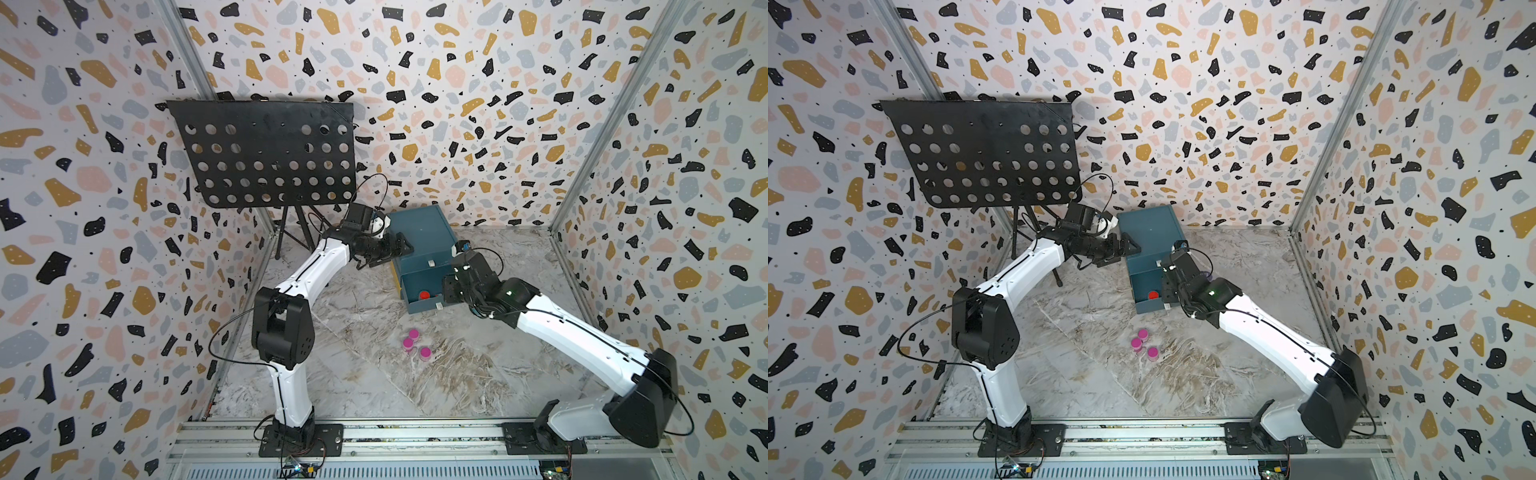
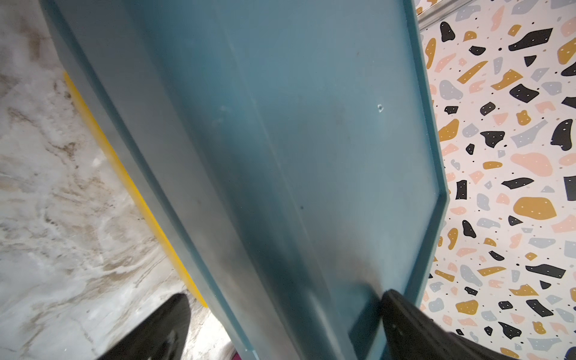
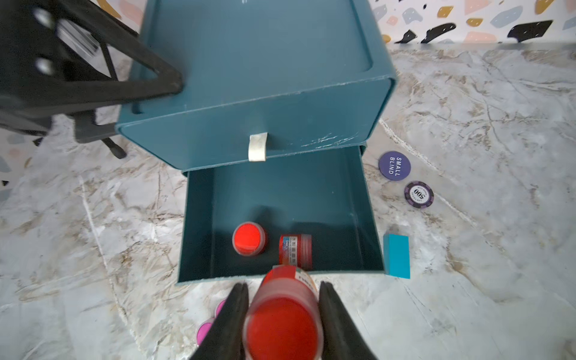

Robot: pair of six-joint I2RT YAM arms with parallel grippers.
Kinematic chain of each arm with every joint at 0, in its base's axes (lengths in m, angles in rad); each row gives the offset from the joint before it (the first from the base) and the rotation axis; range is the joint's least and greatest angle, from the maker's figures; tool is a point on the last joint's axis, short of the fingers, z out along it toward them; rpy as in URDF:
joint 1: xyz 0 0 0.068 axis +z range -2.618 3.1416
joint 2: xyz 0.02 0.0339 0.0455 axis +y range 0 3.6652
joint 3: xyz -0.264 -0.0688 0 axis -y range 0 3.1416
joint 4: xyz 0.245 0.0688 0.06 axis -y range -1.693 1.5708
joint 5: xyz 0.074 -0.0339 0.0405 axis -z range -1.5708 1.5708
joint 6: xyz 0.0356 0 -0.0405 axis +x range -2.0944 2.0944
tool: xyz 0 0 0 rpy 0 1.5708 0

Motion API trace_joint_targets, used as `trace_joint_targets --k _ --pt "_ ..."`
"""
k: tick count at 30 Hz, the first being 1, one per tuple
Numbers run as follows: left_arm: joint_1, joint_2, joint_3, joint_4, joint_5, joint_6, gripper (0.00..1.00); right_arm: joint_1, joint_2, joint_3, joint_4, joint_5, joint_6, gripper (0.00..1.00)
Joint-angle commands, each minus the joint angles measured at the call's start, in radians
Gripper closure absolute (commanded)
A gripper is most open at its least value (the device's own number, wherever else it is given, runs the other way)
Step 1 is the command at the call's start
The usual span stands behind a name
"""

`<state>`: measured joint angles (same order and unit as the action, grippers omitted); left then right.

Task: Put the paint cans in the drawer according to color
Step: Place the paint can in the drawer, then close the drawer in the storage box.

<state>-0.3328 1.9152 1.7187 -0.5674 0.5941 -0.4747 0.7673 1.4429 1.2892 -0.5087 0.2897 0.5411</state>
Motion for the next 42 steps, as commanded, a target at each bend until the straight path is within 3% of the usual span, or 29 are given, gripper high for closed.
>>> trace_joint_targets --k 1,7,12,15,20,24,29,30,42 --pt "0.006 -0.012 -0.008 -0.005 0.0 0.013 0.02 -0.034 0.067 0.051 0.02 -0.078 -0.049 0.79" --pt "0.006 -0.008 -0.003 -0.012 0.001 0.019 0.02 -0.101 0.154 0.033 0.135 -0.124 -0.049 0.75" --pt "0.008 -0.004 -0.002 -0.012 0.002 0.016 0.02 -0.105 0.16 0.041 0.099 -0.142 -0.052 0.49" --pt "0.008 -0.006 -0.002 -0.014 0.002 0.015 0.02 -0.105 0.114 0.015 0.067 -0.133 -0.052 0.45" --pt "0.008 -0.009 -0.004 -0.011 0.0 0.015 0.02 -0.105 -0.085 -0.122 0.09 -0.121 -0.053 0.43" --pt "0.008 -0.002 -0.005 -0.008 0.006 0.009 0.02 -0.105 -0.251 -0.265 0.123 -0.119 -0.067 0.53" --pt "0.008 0.001 -0.004 -0.006 0.004 0.01 0.02 -0.105 -0.31 -0.351 0.121 -0.106 -0.04 0.97" --pt "0.008 0.001 -0.007 -0.006 0.003 0.009 0.02 -0.105 -0.303 -0.364 0.135 -0.115 -0.031 1.0" --pt "0.006 0.01 -0.011 -0.002 0.002 0.004 0.02 -0.105 -0.054 -0.318 0.338 -0.211 0.064 1.0"
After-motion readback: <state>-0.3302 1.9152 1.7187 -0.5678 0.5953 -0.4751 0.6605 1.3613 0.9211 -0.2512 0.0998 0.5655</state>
